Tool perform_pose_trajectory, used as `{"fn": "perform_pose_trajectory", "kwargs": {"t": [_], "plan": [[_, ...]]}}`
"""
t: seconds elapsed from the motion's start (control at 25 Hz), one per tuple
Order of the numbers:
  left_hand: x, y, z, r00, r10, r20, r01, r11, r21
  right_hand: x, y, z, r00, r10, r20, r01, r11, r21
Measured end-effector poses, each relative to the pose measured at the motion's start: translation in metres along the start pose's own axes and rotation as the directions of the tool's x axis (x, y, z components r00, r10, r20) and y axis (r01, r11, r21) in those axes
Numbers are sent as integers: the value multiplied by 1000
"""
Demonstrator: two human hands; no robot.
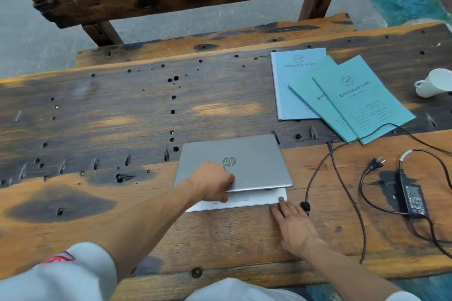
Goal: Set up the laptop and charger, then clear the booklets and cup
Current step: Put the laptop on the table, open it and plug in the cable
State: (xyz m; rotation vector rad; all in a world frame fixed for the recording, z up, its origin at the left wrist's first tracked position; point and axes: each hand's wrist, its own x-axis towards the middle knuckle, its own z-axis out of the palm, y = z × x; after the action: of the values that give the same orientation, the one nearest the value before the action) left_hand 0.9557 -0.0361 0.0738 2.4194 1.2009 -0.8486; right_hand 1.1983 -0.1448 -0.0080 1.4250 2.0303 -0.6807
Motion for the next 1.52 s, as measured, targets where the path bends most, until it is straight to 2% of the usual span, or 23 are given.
{"fn": "perform_pose_trajectory", "kwargs": {"t": [0.24, 0.48, 0.76, 0.88, 1.04, 1.16, 1.36, 1.48, 1.52], "plan": [[-3, -51, -64, 986, -77, -147, 53, 986, -157, 1, 1, 2, 1000, -24, 4, 24, 999, -28], [9, -86, -98, 935, -206, -290, 138, 962, -237, 5, 6, -1, 999, -39, 29, 39, 999, -7], [27, -100, -109, 821, -328, -468, 273, 945, -183, 11, 2, -13, 992, -23, 120, 21, 1000, 18], [31, -97, -106, 791, -355, -499, 316, 935, -163, 12, 1, -16, 987, 0, 159, -4, 1000, 23], [29, -97, -95, 780, -309, -544, 277, 950, -141, 8, -5, -18, 983, 33, 180, -38, 999, 26], [29, -99, -79, 753, -266, -602, 231, 963, -137, 2, -6, -19, 988, 62, 142, -75, 994, 86], [26, -87, -54, 649, -177, -740, 131, 984, -120, 0, 4, -22, 968, 248, -39, -219, 911, 349], [27, -62, -43, 554, -16, -832, 54, 998, 17, 5, 22, -30, 931, 345, -120, -259, 854, 451], [30, -50, -39, 557, 38, -829, 23, 998, 62, 8, 30, -33, 917, 375, -132, -276, 839, 470]]}}
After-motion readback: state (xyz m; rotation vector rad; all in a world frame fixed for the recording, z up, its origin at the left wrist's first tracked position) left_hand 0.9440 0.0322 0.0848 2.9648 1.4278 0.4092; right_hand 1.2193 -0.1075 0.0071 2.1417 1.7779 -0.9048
